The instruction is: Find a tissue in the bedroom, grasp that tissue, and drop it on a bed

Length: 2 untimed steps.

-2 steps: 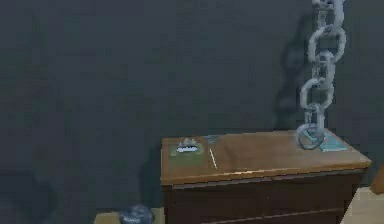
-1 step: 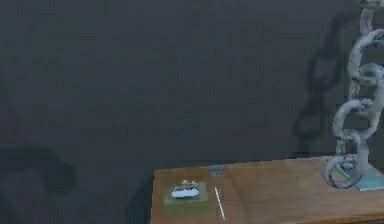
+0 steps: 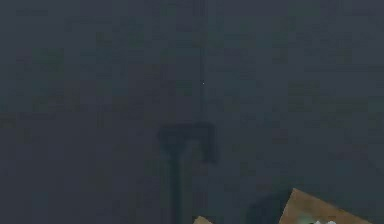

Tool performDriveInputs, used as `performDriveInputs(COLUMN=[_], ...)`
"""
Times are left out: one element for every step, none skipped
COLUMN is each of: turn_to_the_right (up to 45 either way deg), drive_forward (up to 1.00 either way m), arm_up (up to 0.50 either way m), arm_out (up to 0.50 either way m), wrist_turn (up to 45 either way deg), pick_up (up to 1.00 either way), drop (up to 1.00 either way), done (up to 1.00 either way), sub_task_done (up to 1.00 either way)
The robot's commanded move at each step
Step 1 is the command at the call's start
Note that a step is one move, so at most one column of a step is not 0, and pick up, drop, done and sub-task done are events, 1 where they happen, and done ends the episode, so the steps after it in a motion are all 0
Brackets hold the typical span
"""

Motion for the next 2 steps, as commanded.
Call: performDriveInputs(turn_to_the_right=[-39.0, 0.0], drive_forward=[0.0, 0.0], arm_up=[0.0, 0.5], arm_out=[0.0, 0.0], wrist_turn=[0.0, 0.0], pick_up=[0.0, 0.0], drop=[0.0, 0.0], done=[0.0, 0.0], sub_task_done=[0.0, 0.0])
